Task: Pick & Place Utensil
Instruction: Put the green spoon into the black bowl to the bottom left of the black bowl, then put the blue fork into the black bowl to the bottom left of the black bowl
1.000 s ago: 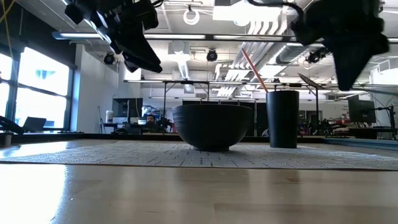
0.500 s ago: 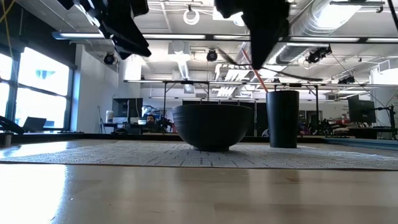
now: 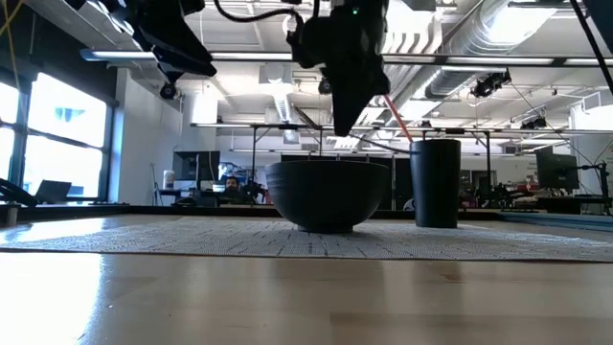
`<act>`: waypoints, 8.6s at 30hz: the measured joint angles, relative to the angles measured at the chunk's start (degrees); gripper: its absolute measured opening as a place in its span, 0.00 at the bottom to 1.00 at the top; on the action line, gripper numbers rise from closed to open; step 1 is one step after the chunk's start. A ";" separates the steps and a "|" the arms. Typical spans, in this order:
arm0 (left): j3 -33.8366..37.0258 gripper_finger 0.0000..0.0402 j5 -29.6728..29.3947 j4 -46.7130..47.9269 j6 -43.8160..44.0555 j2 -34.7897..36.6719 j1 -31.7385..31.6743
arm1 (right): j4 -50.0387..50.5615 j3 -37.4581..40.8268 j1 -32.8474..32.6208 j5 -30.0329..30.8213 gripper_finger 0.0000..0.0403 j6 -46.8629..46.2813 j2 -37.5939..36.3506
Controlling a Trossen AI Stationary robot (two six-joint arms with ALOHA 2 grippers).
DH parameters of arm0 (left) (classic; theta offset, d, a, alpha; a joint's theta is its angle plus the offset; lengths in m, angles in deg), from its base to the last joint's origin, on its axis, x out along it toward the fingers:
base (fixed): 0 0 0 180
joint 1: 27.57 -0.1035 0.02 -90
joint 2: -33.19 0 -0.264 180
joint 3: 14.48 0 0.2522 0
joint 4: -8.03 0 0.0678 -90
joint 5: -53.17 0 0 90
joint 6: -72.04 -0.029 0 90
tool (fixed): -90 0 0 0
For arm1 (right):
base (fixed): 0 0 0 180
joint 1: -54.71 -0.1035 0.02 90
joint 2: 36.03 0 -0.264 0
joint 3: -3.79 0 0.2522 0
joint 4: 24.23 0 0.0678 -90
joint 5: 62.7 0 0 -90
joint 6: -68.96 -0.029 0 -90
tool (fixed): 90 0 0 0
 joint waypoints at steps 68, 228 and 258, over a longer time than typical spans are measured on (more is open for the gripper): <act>0.54 0.30 0.16 -0.41 1.17 0.67 0.00 | -10.90 7.04 4.57 -7.77 0.09 2.13 1.05; 0.49 0.30 1.40 -2.60 3.93 -1.40 0.00 | -34.28 54.18 -33.30 14.97 0.02 -34.07 -21.36; 0.49 0.30 1.42 -2.58 3.95 -1.40 0.00 | -41.71 59.88 -30.73 22.15 0.19 -30.04 -20.74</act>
